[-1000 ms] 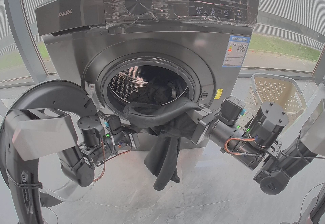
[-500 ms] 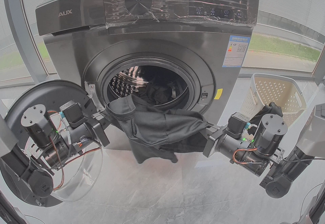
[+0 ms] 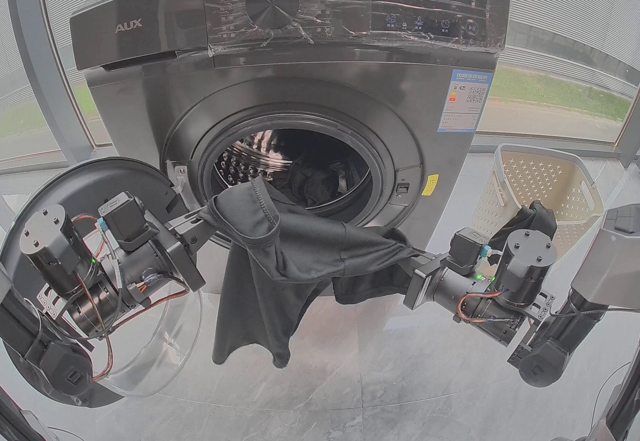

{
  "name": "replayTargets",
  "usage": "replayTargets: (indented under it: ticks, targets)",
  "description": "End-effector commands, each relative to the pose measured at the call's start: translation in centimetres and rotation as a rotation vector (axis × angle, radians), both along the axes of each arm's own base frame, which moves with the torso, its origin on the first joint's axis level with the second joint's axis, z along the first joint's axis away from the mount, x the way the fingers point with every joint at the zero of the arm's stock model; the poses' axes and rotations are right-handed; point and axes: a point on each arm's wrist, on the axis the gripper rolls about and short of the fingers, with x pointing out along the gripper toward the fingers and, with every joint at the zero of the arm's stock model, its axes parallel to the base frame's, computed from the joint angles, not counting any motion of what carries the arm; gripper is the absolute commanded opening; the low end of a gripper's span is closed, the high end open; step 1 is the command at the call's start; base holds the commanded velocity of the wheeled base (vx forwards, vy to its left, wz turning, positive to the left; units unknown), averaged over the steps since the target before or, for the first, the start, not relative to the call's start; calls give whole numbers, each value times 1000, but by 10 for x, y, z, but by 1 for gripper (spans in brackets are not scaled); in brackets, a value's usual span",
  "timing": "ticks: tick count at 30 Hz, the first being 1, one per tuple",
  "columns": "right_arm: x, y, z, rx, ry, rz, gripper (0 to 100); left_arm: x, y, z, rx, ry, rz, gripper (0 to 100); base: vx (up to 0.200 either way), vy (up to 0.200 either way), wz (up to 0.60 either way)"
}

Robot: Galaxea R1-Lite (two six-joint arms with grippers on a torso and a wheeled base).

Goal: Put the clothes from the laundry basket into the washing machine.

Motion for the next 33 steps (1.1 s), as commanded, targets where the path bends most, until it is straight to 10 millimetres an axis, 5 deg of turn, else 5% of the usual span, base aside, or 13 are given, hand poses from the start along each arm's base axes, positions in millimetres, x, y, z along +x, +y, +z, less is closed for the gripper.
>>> replayTargets:
  ticks: [1, 21, 33]
  targets:
    - [4, 0, -3, -4, 6, -7, 0, 0, 0, 1, -3, -7, 1, 0, 0, 0, 0]
    - [4, -2, 1, 6, -8, -10, 0, 1, 2, -1, 17, -17, 15, 0, 0, 0, 0]
    - [-10, -4, 44, 92, -121, 23, 0, 11, 7, -13, 68, 5, 64, 0, 0, 0, 0]
